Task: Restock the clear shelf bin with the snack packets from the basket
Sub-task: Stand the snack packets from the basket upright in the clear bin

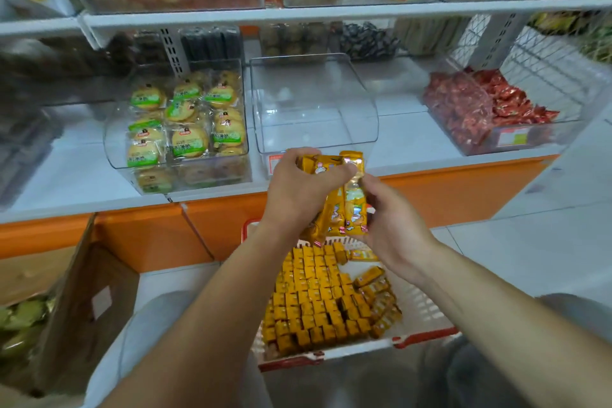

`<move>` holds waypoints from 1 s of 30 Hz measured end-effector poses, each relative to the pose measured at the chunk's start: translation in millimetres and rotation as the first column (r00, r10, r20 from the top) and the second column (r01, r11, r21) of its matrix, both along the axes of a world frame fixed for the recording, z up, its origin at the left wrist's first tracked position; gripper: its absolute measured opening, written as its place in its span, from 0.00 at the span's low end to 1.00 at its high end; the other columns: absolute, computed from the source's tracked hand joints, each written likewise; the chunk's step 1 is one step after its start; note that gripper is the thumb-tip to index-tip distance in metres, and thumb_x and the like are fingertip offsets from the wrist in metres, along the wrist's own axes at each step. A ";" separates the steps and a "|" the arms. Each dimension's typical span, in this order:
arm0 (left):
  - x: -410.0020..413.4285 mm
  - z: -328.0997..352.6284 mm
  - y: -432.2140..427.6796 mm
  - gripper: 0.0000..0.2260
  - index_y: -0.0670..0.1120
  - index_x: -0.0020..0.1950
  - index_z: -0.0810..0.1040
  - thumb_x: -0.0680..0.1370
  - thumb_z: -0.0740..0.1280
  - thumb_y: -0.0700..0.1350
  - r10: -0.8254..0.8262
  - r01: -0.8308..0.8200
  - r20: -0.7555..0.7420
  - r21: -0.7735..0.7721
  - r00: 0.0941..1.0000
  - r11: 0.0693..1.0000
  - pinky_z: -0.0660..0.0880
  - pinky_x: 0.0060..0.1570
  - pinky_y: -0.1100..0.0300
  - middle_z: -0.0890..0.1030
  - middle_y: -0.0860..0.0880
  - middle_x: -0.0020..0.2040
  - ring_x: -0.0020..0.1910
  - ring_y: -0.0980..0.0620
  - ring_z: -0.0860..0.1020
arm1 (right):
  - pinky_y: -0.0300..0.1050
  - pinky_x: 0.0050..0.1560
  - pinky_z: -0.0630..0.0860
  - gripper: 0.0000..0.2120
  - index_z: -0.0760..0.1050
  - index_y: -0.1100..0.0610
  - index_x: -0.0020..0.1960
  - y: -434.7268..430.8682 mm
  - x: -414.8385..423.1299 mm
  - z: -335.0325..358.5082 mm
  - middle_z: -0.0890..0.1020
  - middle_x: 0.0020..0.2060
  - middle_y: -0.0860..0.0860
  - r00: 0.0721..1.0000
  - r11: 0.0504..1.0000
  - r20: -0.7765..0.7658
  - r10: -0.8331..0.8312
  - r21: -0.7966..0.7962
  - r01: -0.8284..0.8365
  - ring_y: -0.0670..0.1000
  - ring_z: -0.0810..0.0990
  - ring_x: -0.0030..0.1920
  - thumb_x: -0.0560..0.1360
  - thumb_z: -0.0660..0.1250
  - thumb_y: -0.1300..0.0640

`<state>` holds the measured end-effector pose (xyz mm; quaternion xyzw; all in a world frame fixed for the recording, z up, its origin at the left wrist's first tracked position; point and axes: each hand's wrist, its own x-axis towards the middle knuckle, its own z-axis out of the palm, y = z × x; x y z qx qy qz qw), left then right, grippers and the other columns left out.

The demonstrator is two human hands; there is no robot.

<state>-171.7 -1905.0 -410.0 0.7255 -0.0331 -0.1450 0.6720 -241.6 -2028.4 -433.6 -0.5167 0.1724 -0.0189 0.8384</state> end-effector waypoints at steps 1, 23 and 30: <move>-0.8 4.3 0.1 0.26 0.53 0.57 0.78 0.64 0.83 0.53 0.021 -0.021 0.040 0.000 0.999 1.000 0.83 0.52 0.41 0.85 0.43 0.50 0.48 0.43 0.86 | 0.57 0.56 0.80 0.15 0.77 0.57 0.66 -3.0 -0.4 4.4 0.83 0.58 0.60 0.998 0.998 0.041 0.050 0.028 -0.051 0.58 0.83 0.55 0.82 0.59 0.61; 60.8 27.7 45.9 0.22 0.59 0.58 0.77 0.67 0.80 0.53 0.099 -0.146 0.253 0.173 0.962 0.974 0.84 0.40 0.55 0.81 0.52 0.49 0.44 0.52 0.85 | 0.39 0.44 0.79 0.18 0.78 0.46 0.56 -30.7 77.3 29.9 0.86 0.48 0.47 0.942 0.887 0.239 -0.235 -0.344 0.309 0.43 0.84 0.47 0.69 0.78 0.57; 107.3 22.9 70.3 0.22 0.57 0.58 0.77 0.68 0.81 0.54 0.177 -0.231 0.337 0.128 0.925 0.964 0.82 0.38 0.60 0.82 0.53 0.48 0.41 0.57 0.84 | 0.54 0.51 0.80 0.17 0.71 0.45 0.53 -28.7 214.0 2.8 0.81 0.45 0.44 0.963 0.665 0.262 -0.067 -0.708 0.238 0.49 0.81 0.40 0.72 0.75 0.58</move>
